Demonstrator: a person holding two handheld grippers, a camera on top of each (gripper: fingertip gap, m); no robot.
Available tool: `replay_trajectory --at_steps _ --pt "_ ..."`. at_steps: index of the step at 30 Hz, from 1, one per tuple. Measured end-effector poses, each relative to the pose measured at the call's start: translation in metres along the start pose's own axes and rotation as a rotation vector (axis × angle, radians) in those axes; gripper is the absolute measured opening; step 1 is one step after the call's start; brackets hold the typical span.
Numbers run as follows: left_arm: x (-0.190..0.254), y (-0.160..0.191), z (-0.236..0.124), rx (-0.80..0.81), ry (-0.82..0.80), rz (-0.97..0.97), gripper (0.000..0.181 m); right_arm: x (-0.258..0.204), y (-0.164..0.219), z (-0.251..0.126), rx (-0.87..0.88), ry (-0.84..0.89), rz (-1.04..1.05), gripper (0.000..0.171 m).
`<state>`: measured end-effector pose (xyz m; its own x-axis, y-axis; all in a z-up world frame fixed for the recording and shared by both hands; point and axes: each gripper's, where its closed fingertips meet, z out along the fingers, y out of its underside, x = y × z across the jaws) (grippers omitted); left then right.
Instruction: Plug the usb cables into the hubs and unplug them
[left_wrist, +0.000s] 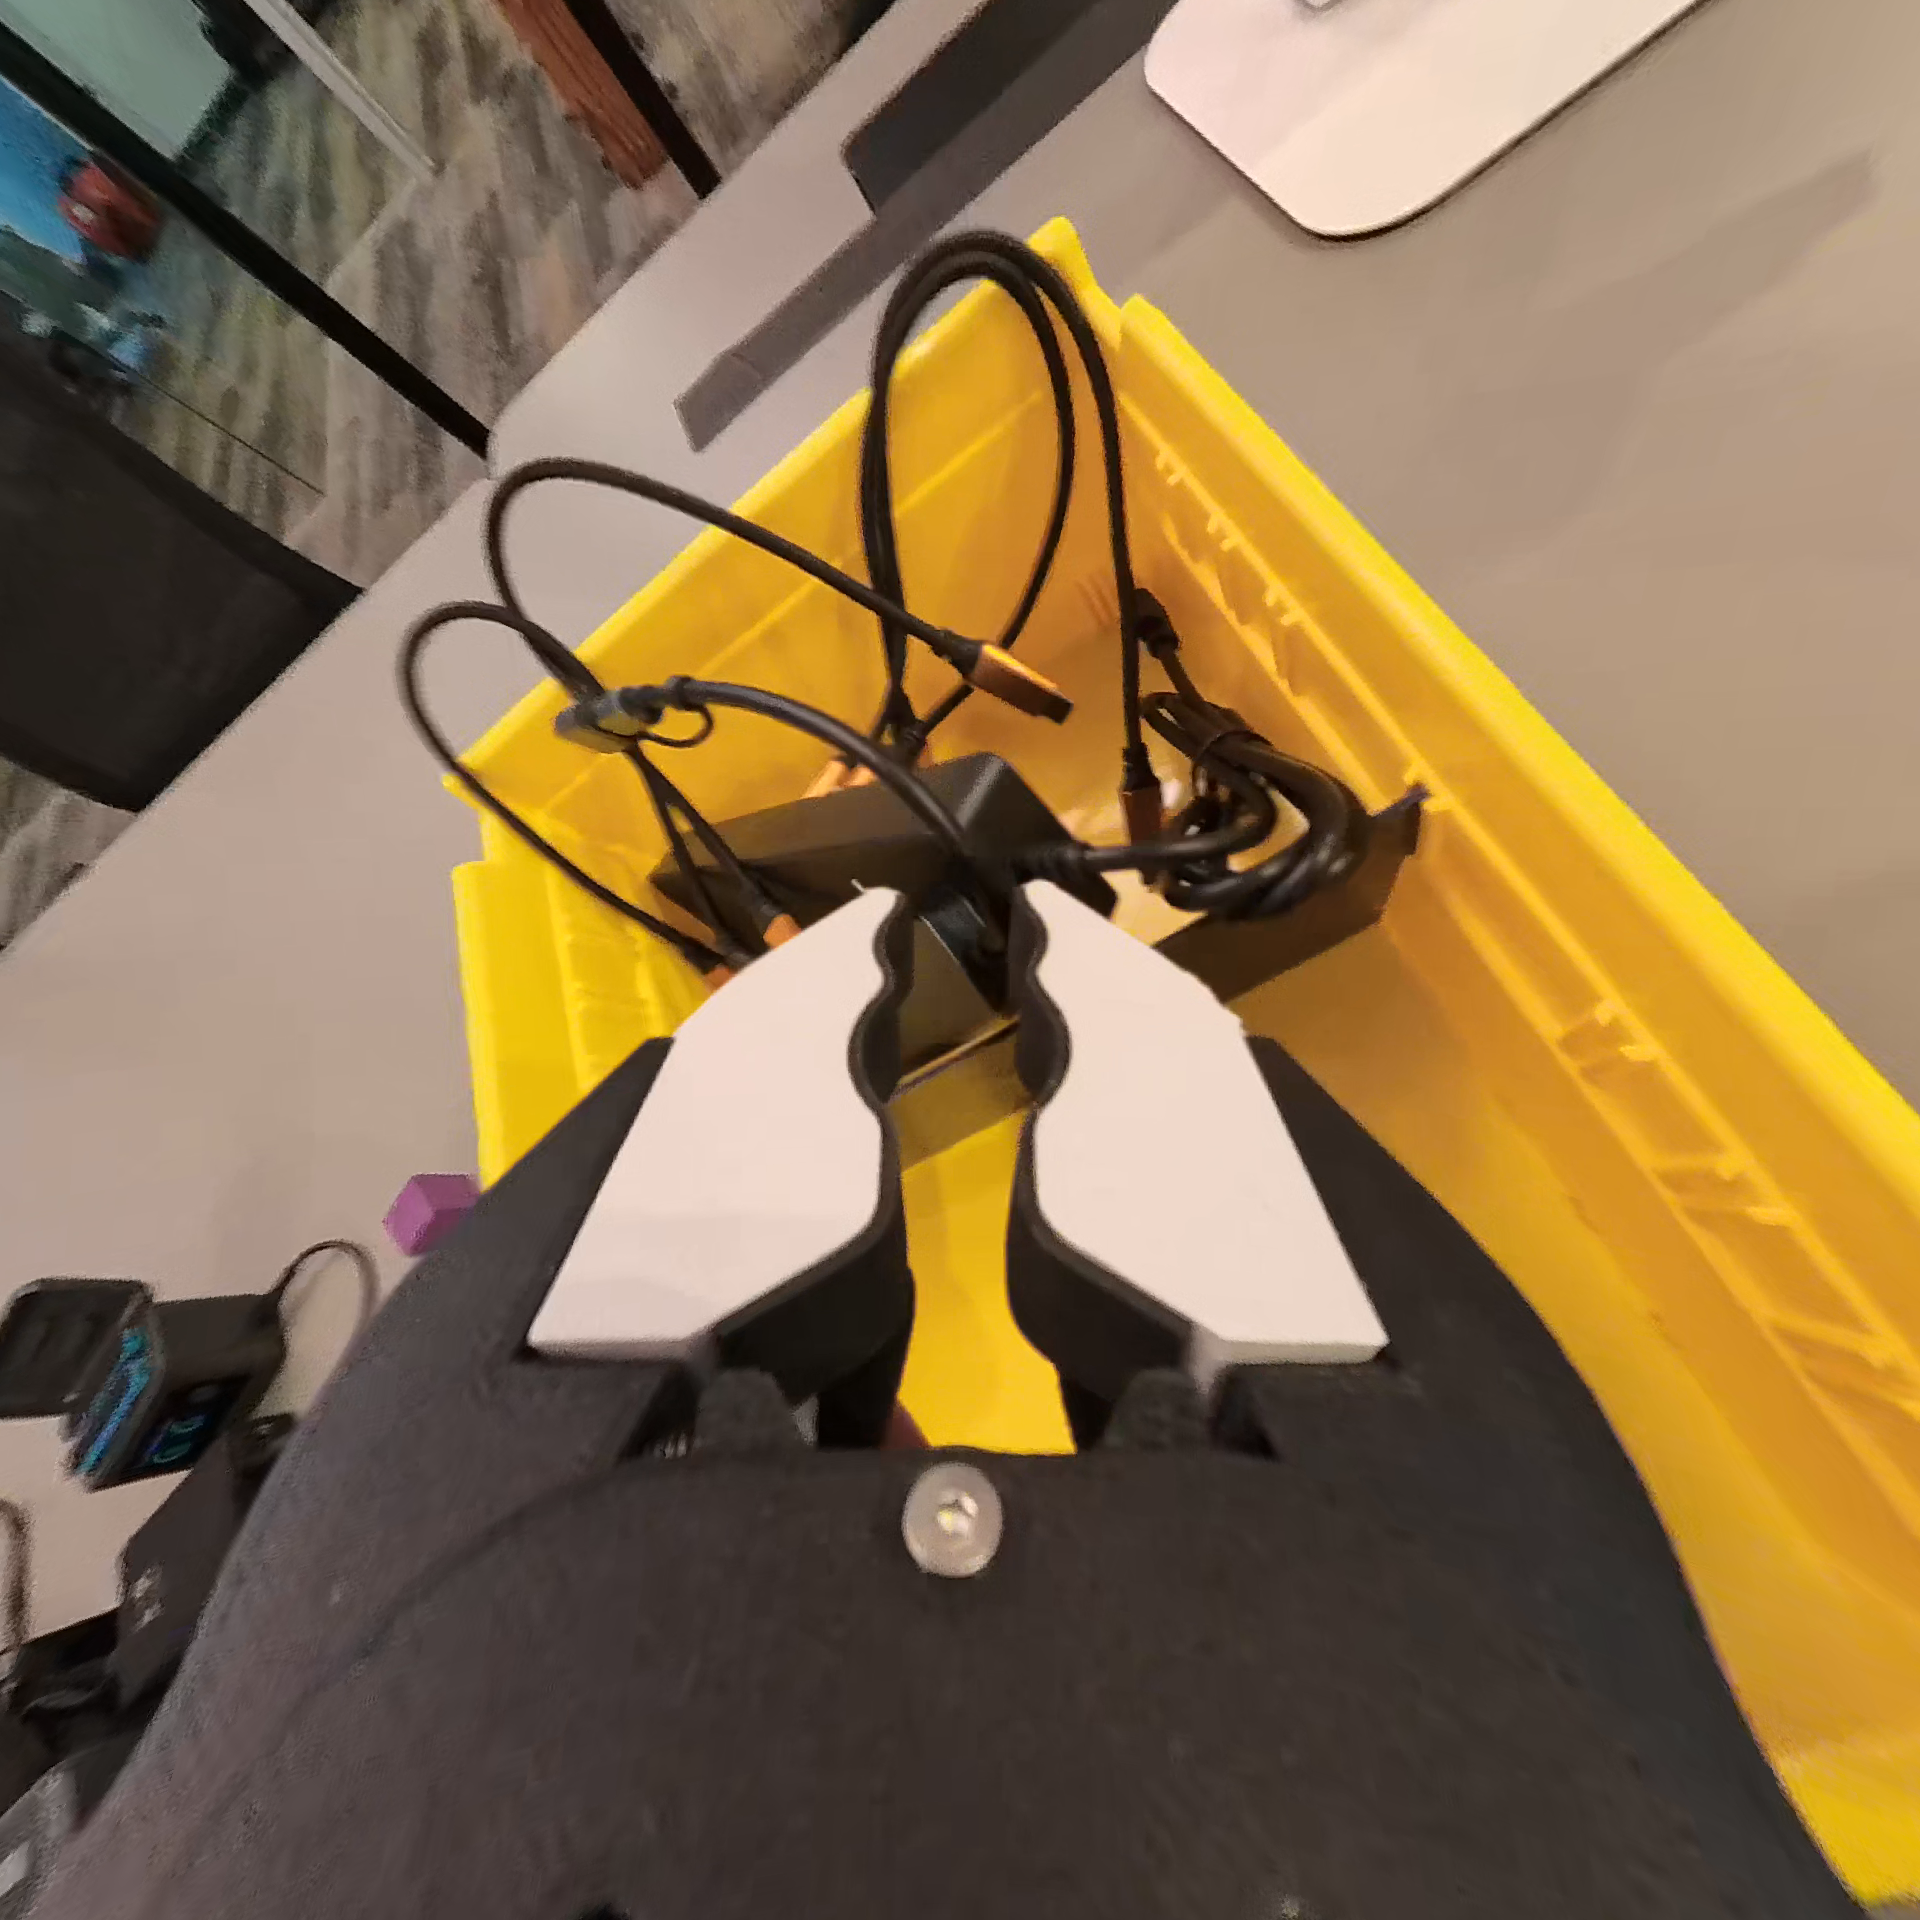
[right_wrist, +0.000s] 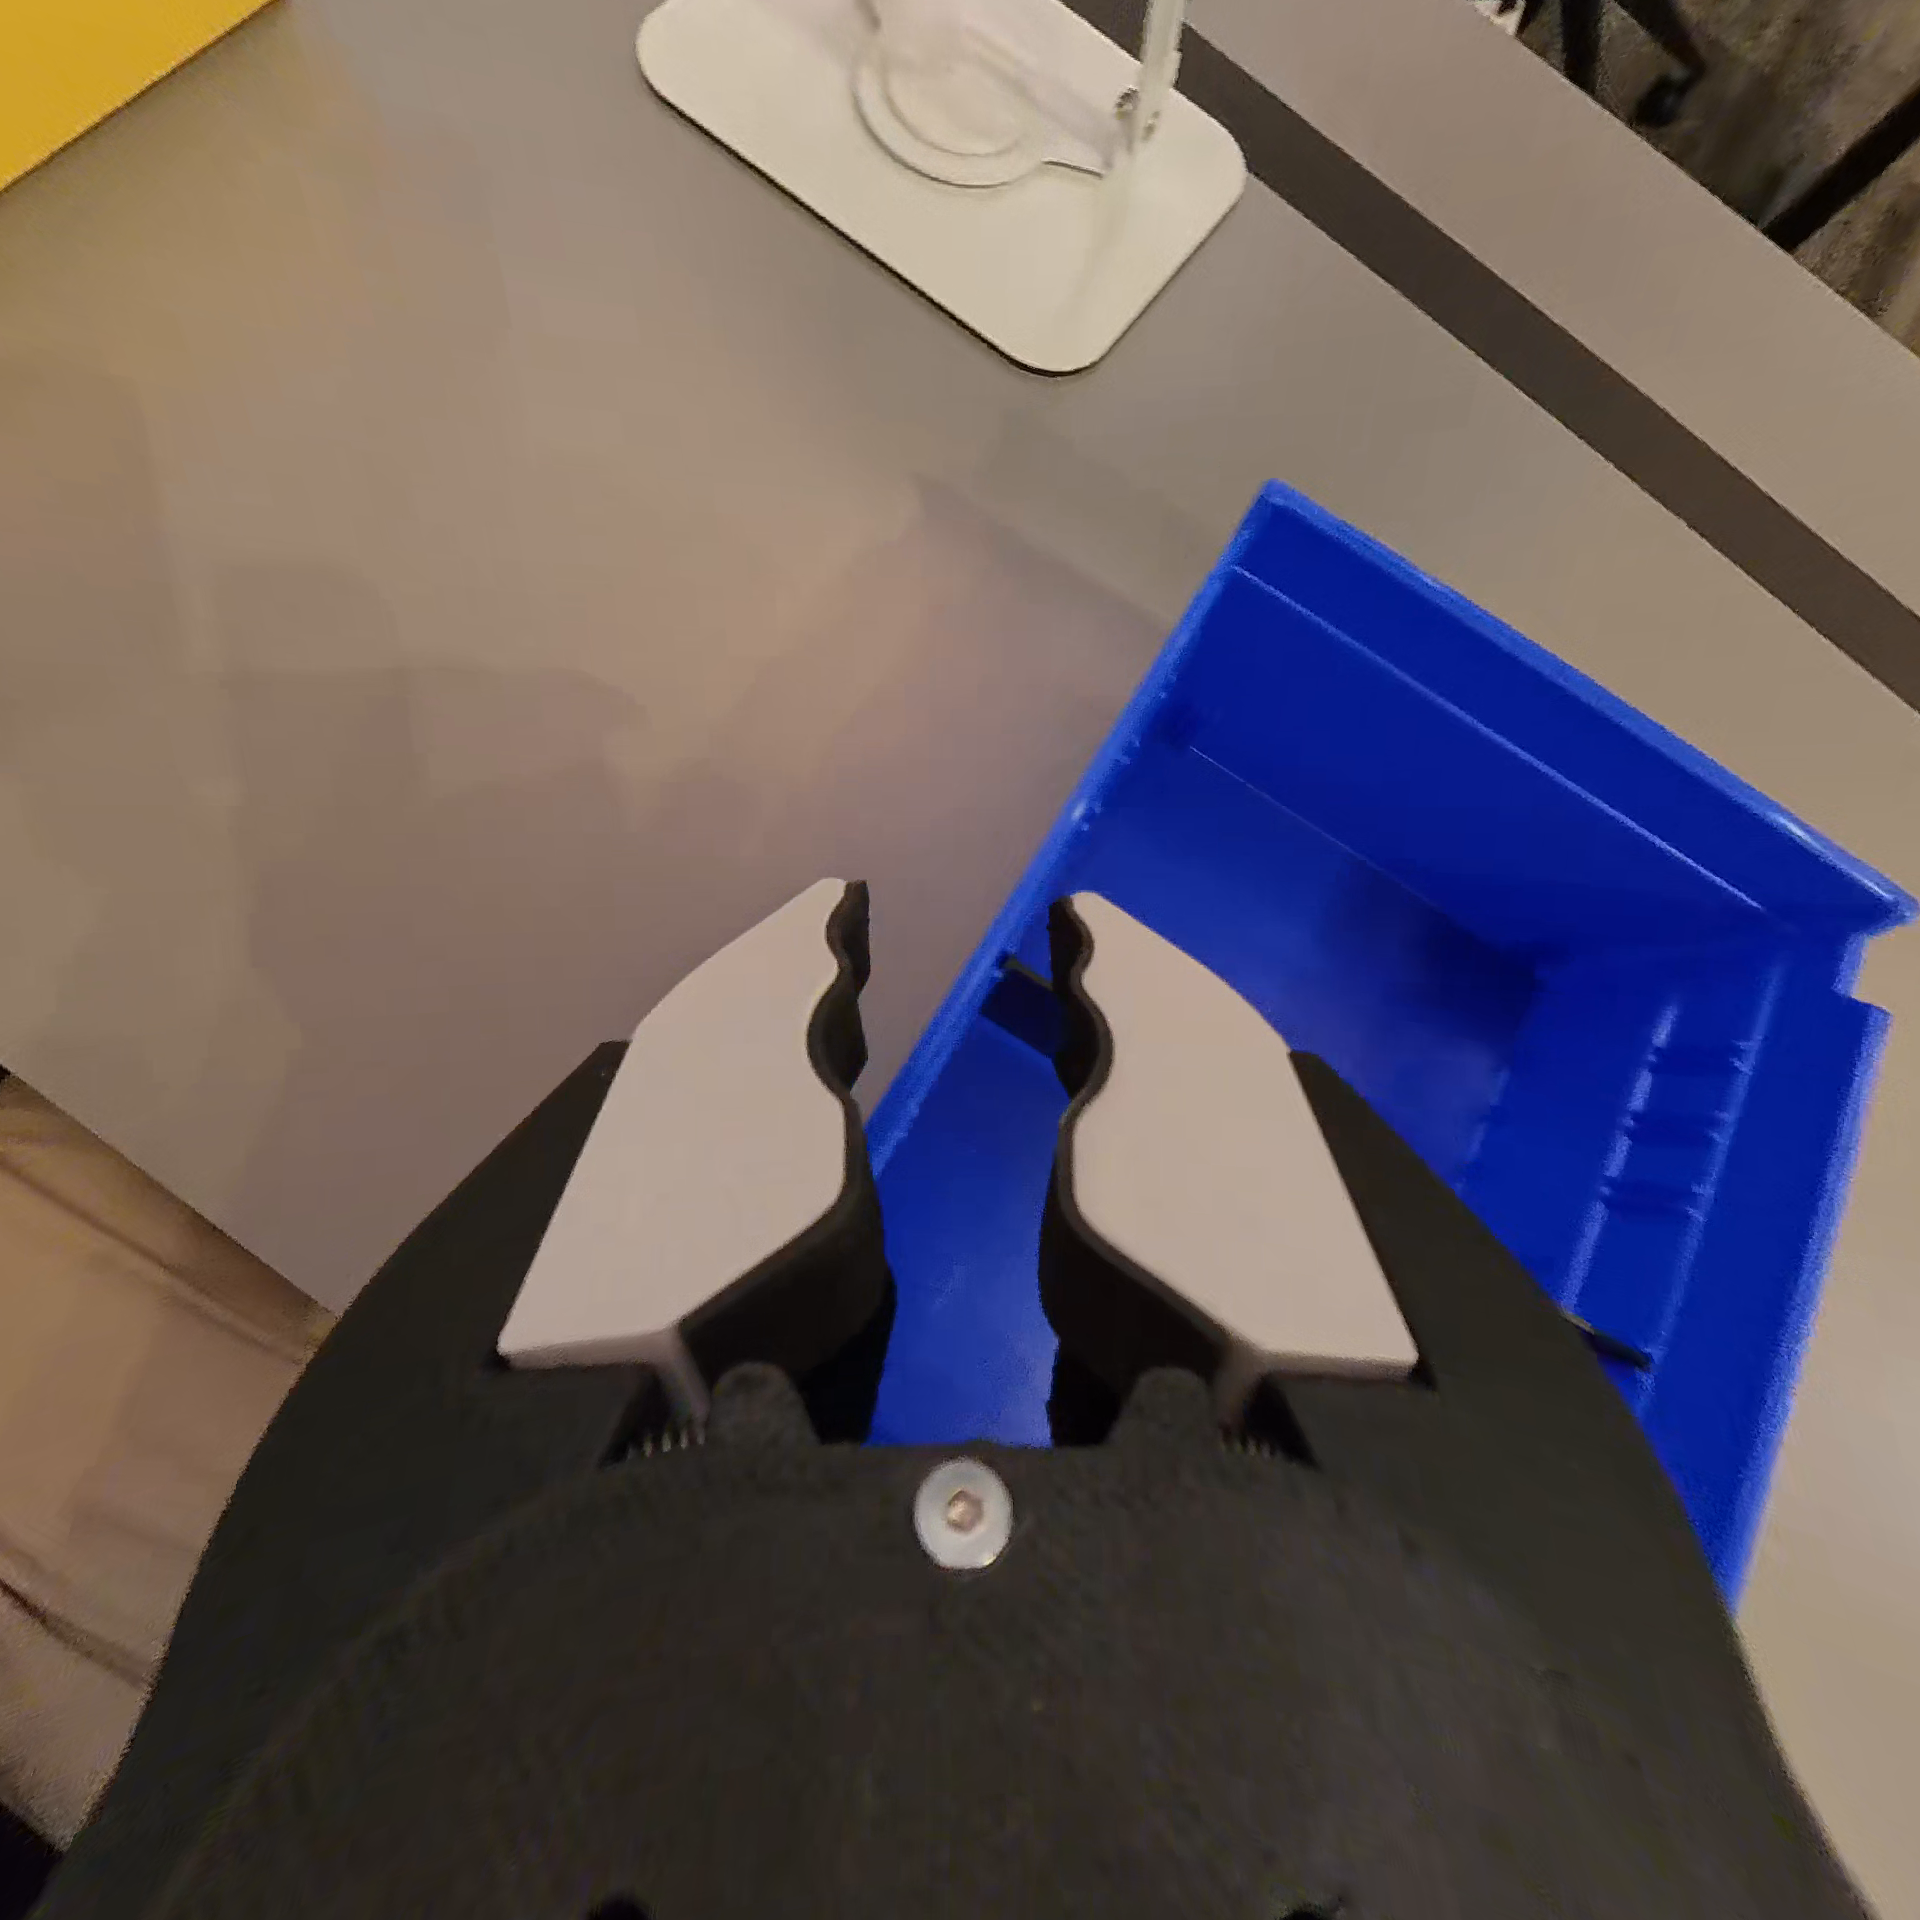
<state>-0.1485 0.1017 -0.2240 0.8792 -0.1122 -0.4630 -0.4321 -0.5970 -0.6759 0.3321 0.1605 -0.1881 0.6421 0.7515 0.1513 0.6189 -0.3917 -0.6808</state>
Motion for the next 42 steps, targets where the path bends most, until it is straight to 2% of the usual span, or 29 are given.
replay_trajectory --at_steps 2,11,19,22,28,33,36,38,41,42 --pt "-0.011 -0.006 -0.007 0.041 -0.073 0.027 0.004 -0.008 -0.002 0.004 -0.003 -0.019 -0.010 0.033" --pt "-0.052 -0.031 -0.037 0.225 -0.125 -0.173 0.004 -0.050 -0.022 0.013 0.054 -0.142 -0.040 0.034" --pt "-0.094 -0.069 -0.087 0.512 -0.096 -0.458 0.004 -0.122 -0.060 0.014 0.165 -0.438 0.008 0.040" --pt "-0.092 -0.095 -0.111 0.640 -0.044 -0.532 0.003 -0.161 -0.079 0.010 0.217 -0.601 0.062 0.046" --pt "-0.064 -0.153 -0.149 0.821 0.091 -0.595 0.003 -0.244 -0.119 0.007 0.255 -1.085 0.318 0.059" --pt "-0.009 -0.204 -0.178 0.973 0.275 -0.645 0.004 -0.276 -0.159 0.015 0.298 -1.421 0.617 0.074" --pt "0.038 -0.228 -0.188 1.014 0.386 -0.645 0.004 -0.269 -0.184 0.012 0.411 -1.537 0.760 0.073" --pt "0.066 -0.238 -0.190 1.026 0.455 -0.640 0.004 -0.248 -0.198 0.007 0.518 -1.593 0.876 0.076" --pt "0.105 -0.245 -0.191 1.028 0.558 -0.645 0.004 -0.209 -0.203 0.004 0.650 -1.567 0.967 0.077" --pt "0.111 -0.244 -0.192 1.037 0.576 -0.642 0.004 -0.196 -0.202 0.002 0.688 -1.558 0.994 0.071"
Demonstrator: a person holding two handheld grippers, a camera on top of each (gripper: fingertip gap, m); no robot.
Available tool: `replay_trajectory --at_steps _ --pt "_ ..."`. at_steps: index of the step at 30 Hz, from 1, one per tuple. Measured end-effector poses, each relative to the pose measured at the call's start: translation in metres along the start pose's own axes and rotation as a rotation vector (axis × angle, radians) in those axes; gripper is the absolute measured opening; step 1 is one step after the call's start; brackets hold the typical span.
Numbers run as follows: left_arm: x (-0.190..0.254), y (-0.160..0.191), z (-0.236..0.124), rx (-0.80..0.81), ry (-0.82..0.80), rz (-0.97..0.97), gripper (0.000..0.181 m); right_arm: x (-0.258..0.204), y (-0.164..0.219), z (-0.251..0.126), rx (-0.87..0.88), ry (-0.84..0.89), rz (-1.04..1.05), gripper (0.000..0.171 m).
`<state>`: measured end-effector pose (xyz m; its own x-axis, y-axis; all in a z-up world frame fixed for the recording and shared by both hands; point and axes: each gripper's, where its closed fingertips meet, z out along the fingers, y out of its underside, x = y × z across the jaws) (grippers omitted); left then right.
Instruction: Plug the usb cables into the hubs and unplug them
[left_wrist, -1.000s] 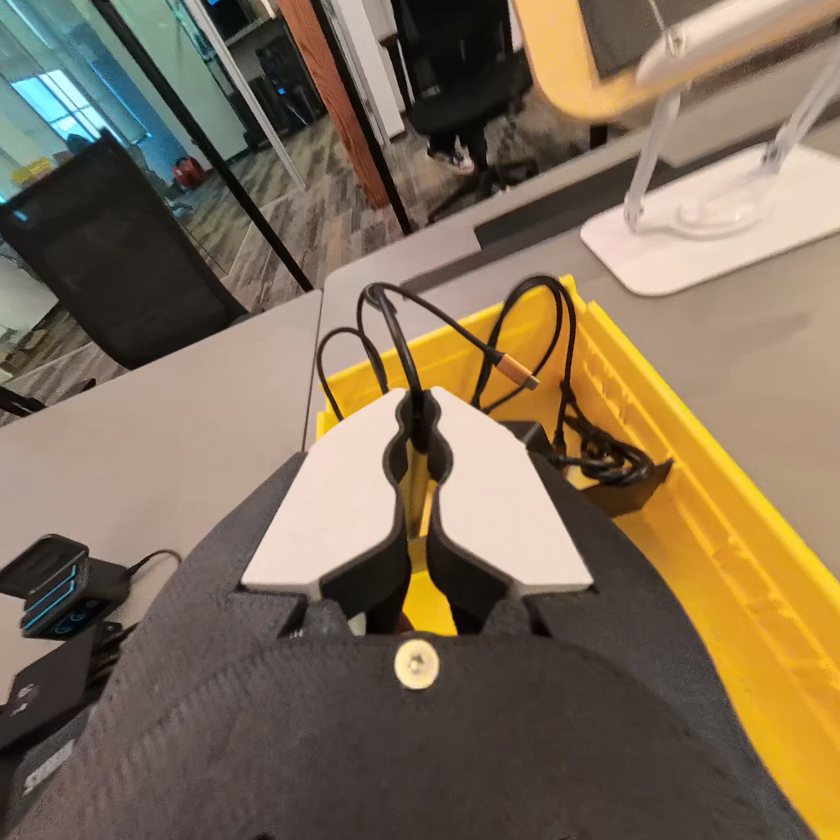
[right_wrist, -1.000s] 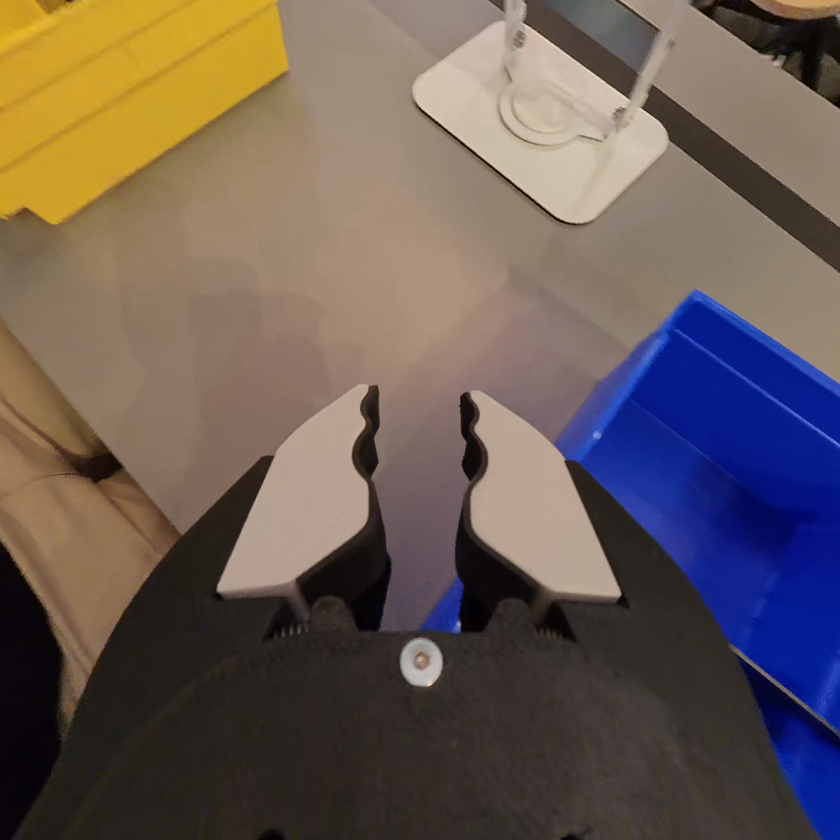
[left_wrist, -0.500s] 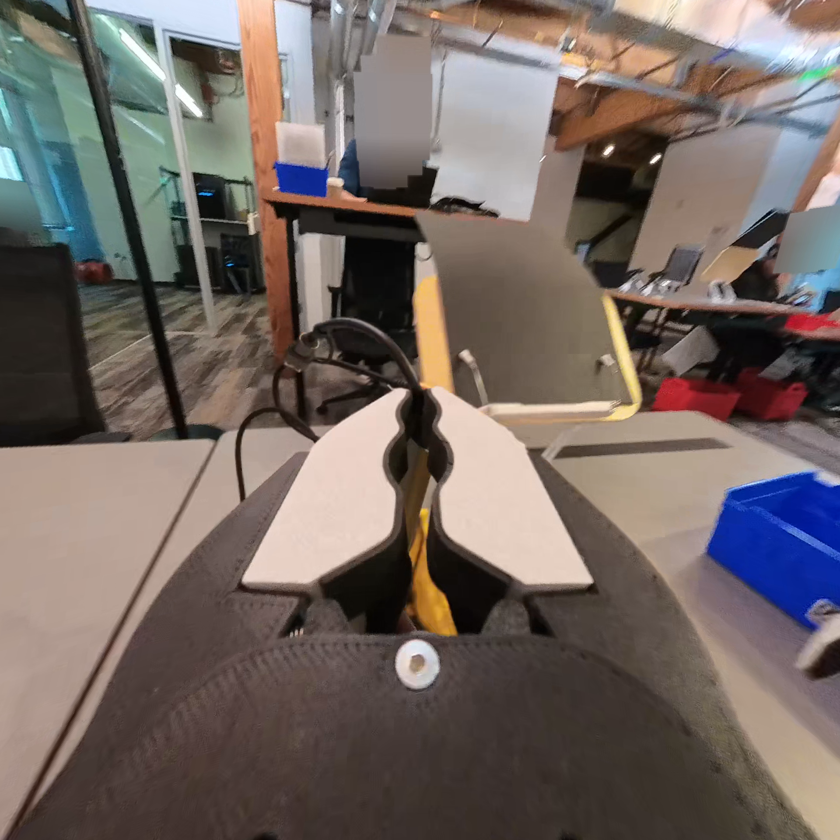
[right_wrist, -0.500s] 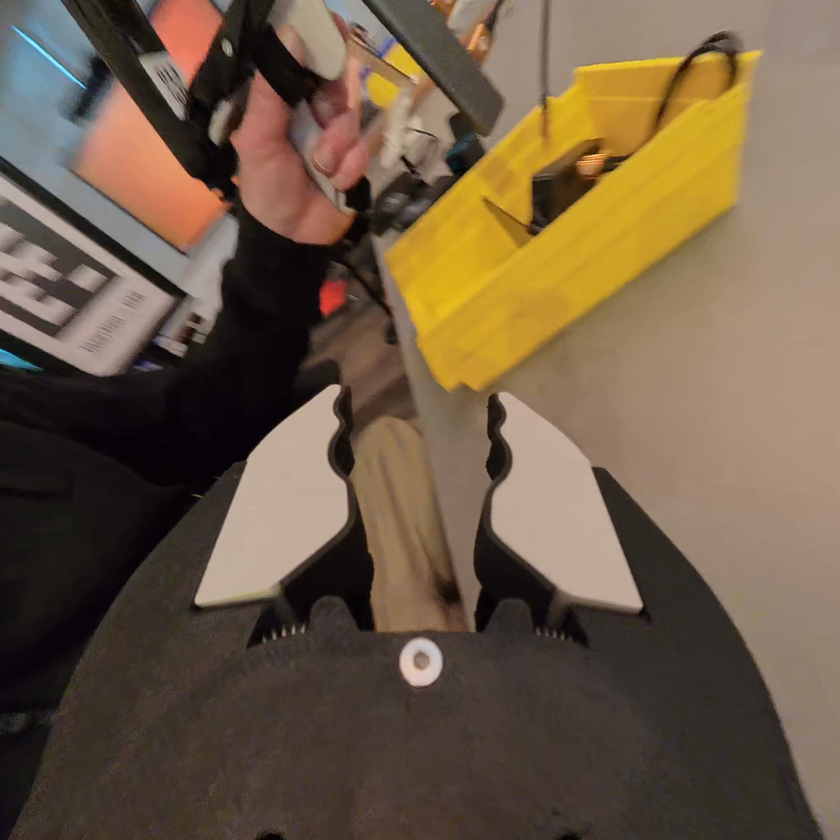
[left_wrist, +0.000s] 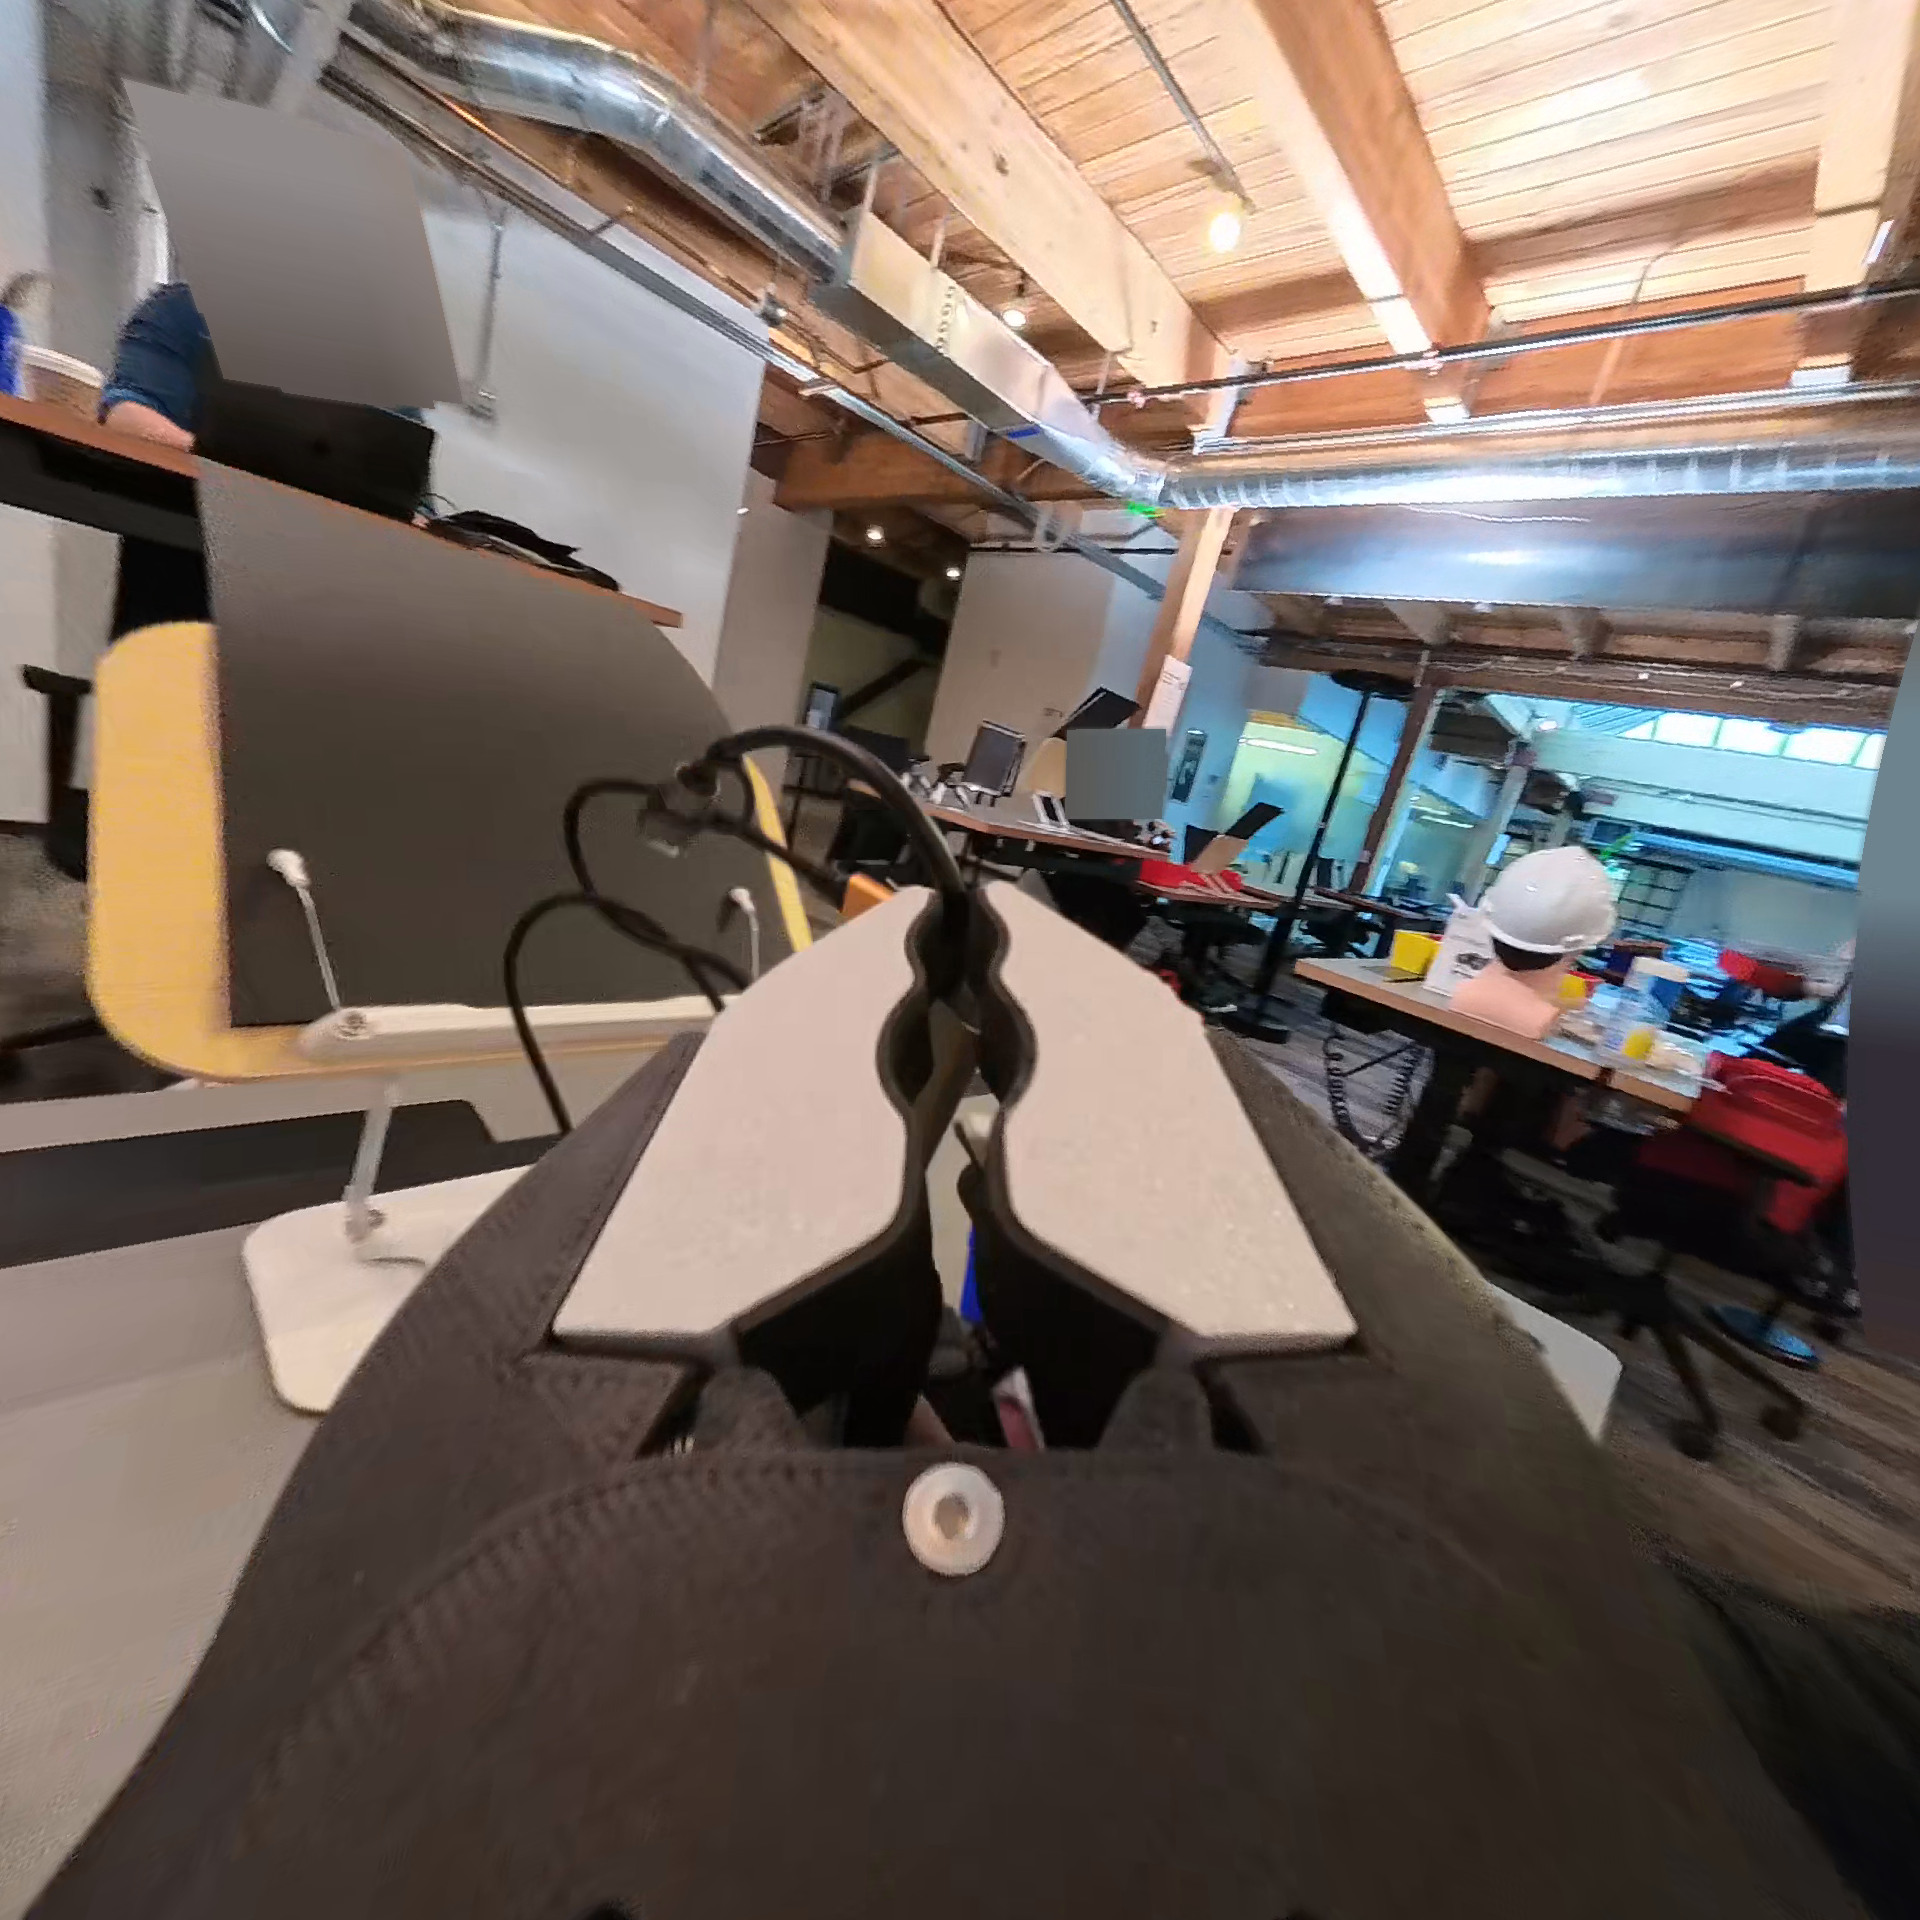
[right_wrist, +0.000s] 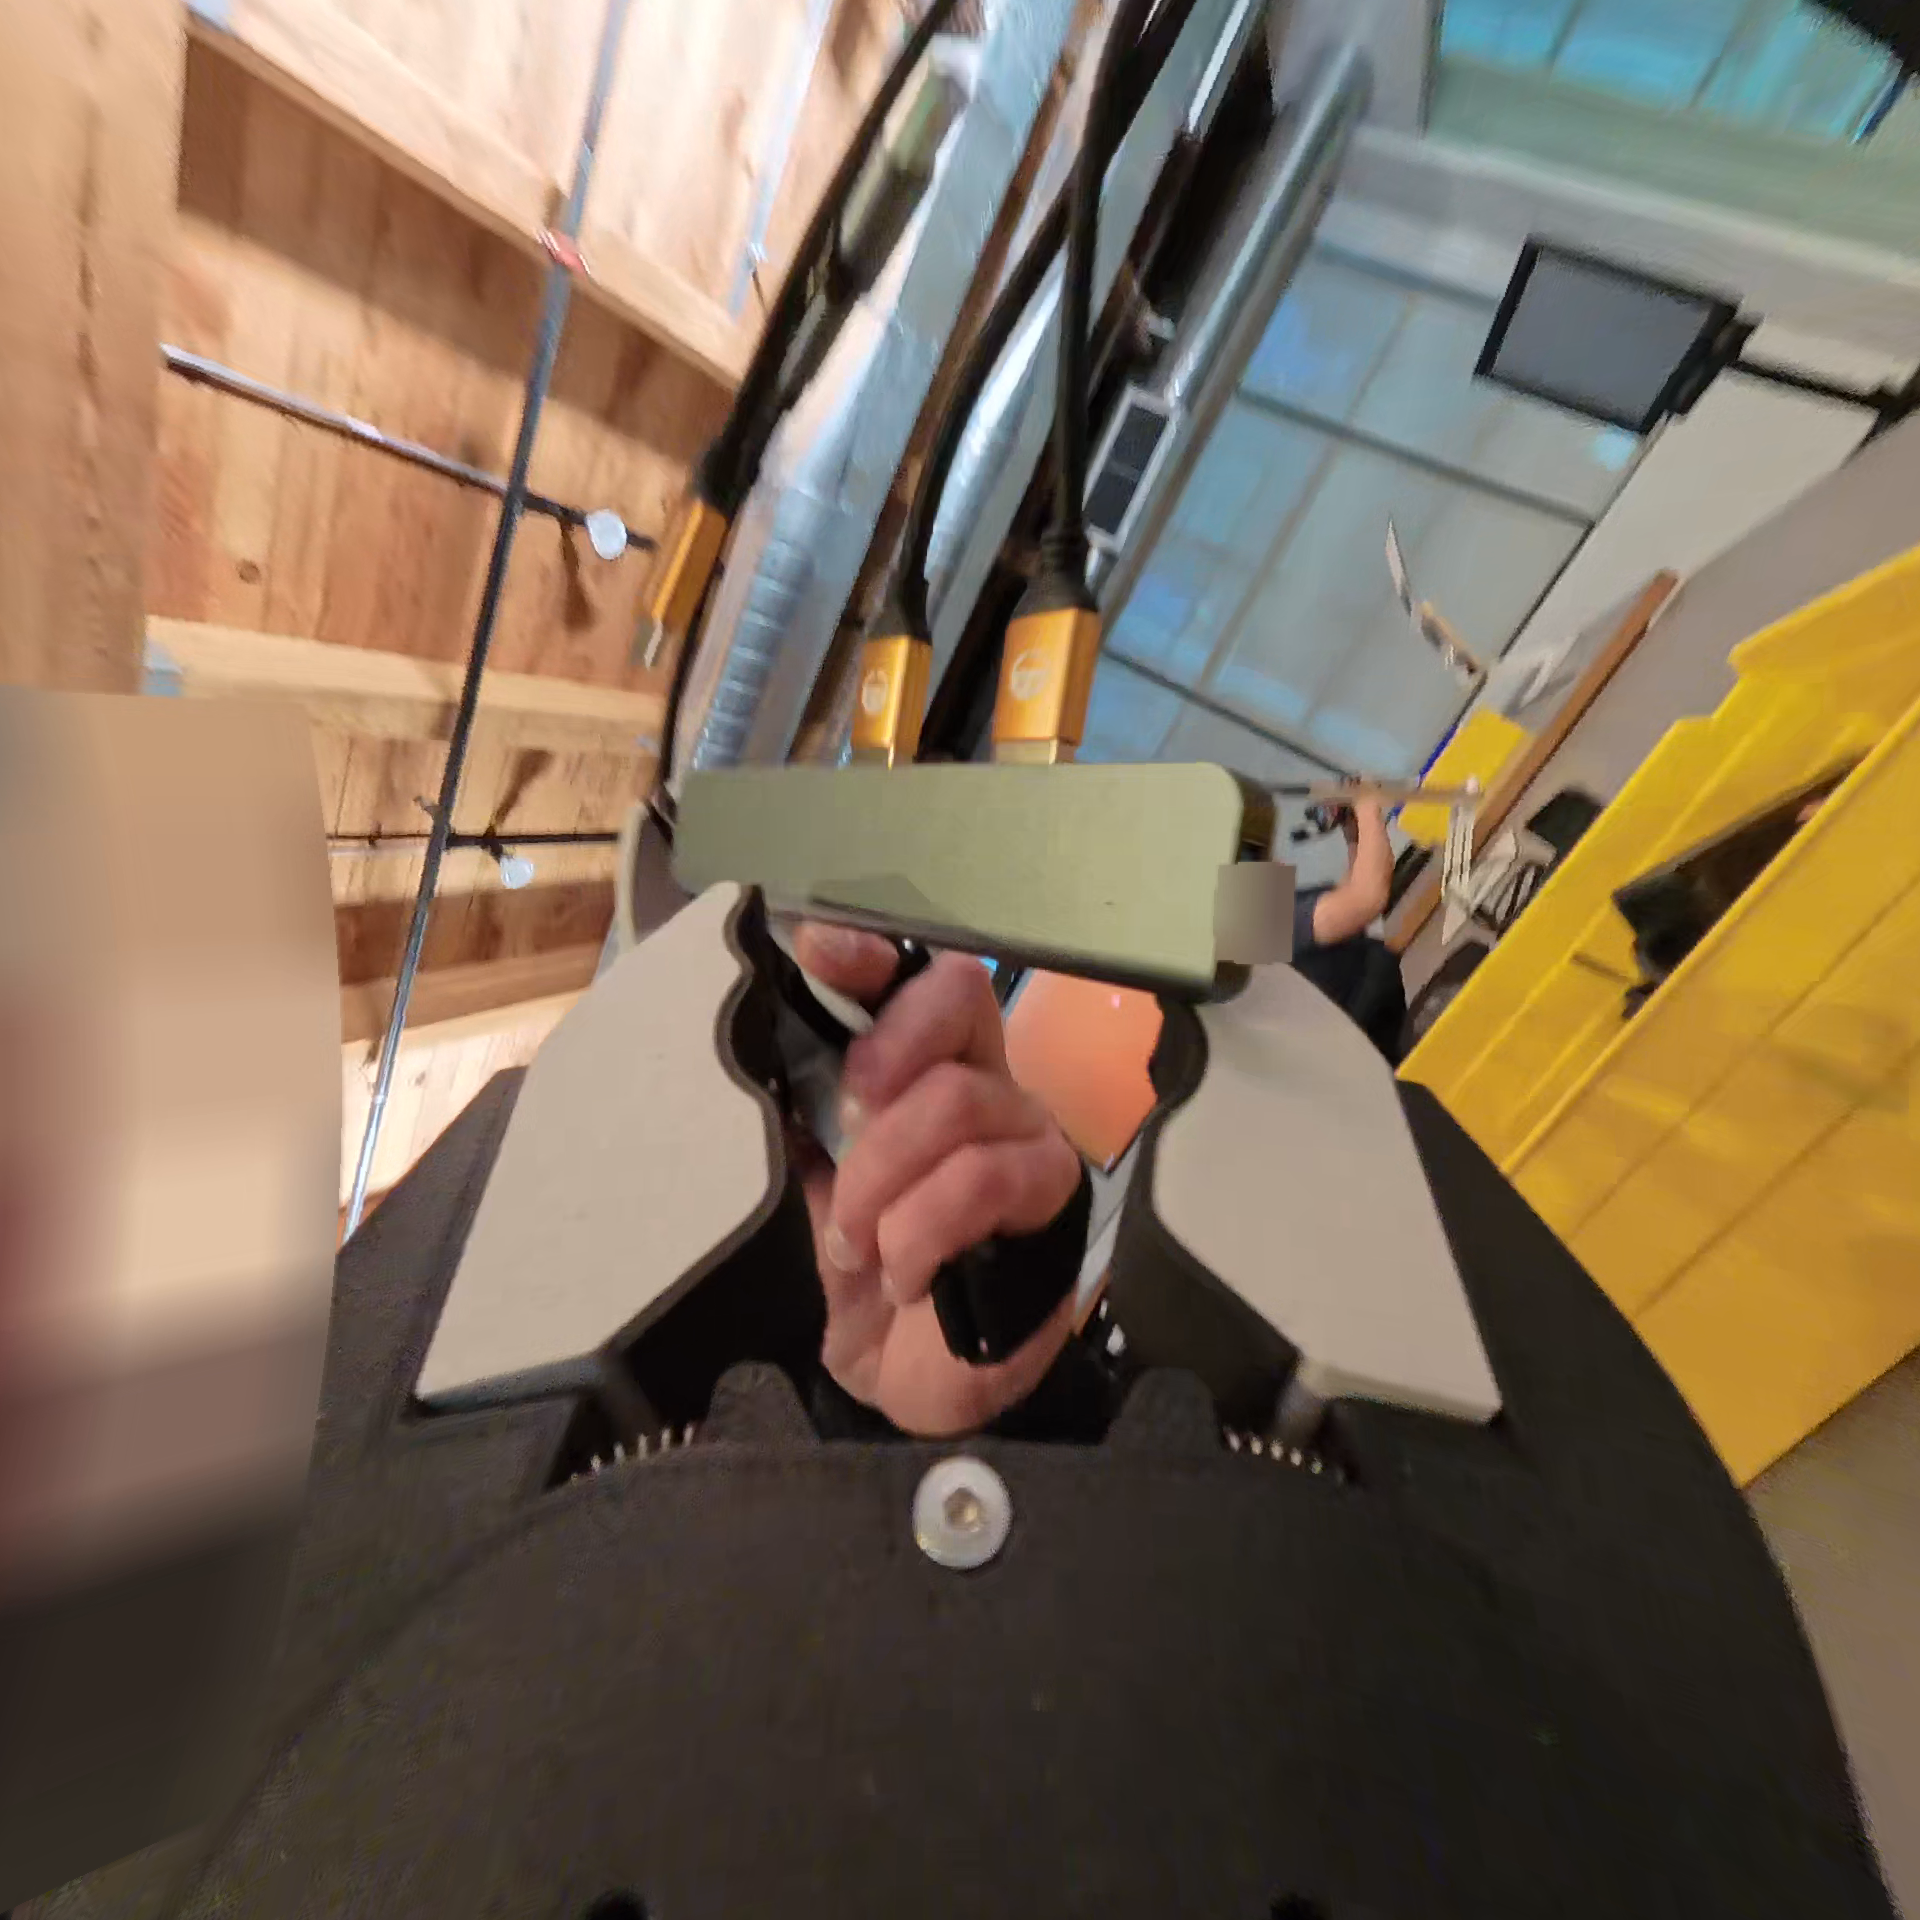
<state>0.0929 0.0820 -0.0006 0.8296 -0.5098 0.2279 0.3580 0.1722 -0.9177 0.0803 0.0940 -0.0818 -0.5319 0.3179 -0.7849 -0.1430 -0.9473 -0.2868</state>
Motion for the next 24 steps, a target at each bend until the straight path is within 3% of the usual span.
replay_trajectory --at_steps 4,9,12,17,20,24 --pt "0.006 0.018 -0.004 -0.021 0.044 -0.074 0.004 -0.013 -0.033 -0.031 0.087 0.028 -0.123 0.040" --pt "0.008 0.053 -0.009 -0.089 0.057 -0.169 0.004 -0.015 -0.048 -0.055 0.087 0.109 -0.173 0.035" --pt "0.005 0.075 -0.012 -0.126 0.055 -0.290 0.004 -0.010 -0.047 -0.070 0.088 0.179 -0.202 0.020" --pt "0.010 0.132 -0.027 -0.299 0.075 -0.438 0.004 -0.002 -0.049 -0.096 0.031 0.294 -0.253 0.013" --pt "0.001 0.147 -0.036 -0.369 0.039 -0.432 0.023 0.000 -0.045 -0.102 -0.084 0.379 -0.303 0.011" --pt "-0.024 0.134 -0.045 -0.365 -0.069 -0.319 0.047 0.001 -0.049 -0.115 -0.190 0.512 -0.433 0.010"
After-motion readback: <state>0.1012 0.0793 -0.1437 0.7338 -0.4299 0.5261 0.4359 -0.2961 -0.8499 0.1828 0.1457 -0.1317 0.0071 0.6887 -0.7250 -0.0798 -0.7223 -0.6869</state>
